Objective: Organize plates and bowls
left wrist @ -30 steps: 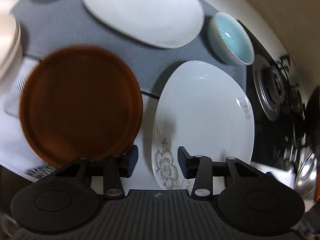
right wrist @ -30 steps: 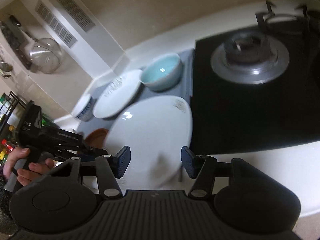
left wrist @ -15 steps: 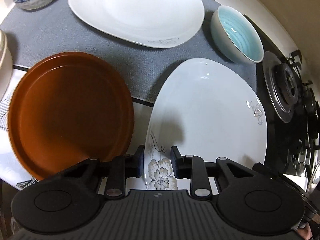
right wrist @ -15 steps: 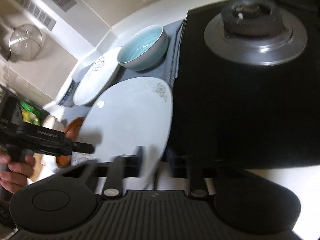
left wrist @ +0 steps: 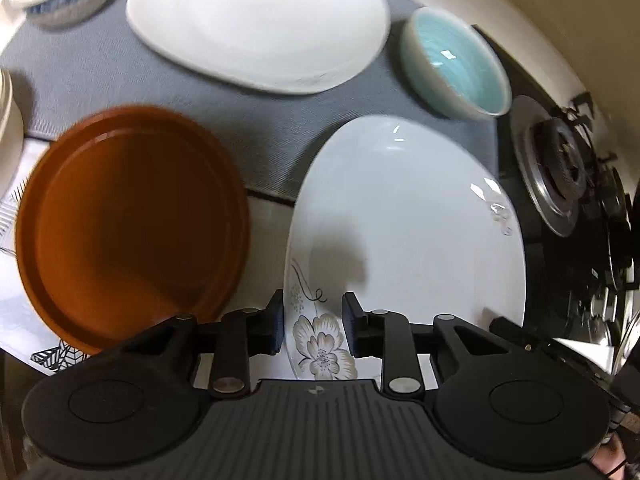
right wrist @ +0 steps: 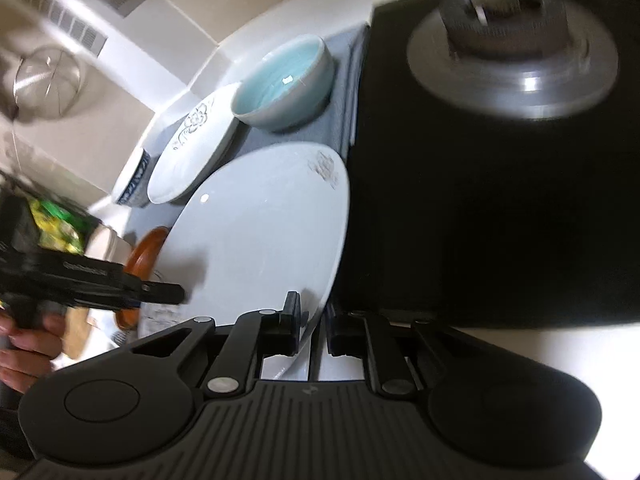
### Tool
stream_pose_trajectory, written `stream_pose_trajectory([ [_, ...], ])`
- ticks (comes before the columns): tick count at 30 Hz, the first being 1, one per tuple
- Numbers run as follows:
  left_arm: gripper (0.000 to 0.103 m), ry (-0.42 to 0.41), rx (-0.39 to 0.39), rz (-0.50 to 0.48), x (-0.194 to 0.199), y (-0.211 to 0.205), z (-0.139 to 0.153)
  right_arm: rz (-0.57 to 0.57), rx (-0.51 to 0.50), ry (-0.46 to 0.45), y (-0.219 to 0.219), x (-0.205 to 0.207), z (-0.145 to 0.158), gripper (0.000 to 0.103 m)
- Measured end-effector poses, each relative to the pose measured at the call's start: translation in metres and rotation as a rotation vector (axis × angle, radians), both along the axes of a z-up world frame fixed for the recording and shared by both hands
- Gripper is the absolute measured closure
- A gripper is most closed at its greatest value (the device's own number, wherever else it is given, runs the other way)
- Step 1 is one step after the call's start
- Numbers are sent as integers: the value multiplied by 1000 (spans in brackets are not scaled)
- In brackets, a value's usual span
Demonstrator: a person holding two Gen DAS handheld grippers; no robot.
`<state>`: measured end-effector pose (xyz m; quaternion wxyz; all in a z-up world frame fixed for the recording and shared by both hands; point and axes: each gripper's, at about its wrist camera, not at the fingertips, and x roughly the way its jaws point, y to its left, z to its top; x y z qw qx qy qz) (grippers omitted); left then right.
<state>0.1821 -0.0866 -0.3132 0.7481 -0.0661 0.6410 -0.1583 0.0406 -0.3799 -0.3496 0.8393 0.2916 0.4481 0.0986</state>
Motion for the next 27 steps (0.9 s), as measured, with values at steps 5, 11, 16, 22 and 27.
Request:
stream_pose_trajectory([
  [5,73,21,-31,16,-3,2,4,-15,40,-1,-13,-1,4,87],
  [11,70,75,-22,31,-7,5,-11,-10,122,27,-21,1,-9,80],
  [16,48,86,-74,20,-4,3,-13,24,117,-19,-12,-2,-13,71],
  [22,25,89,-149,8,-7,2,-17,0,170,-10,-13,-6,-22,72],
  [27,33,89,-120,28,-12,-5,-15,15,119,31,-5,-1,-20,84],
])
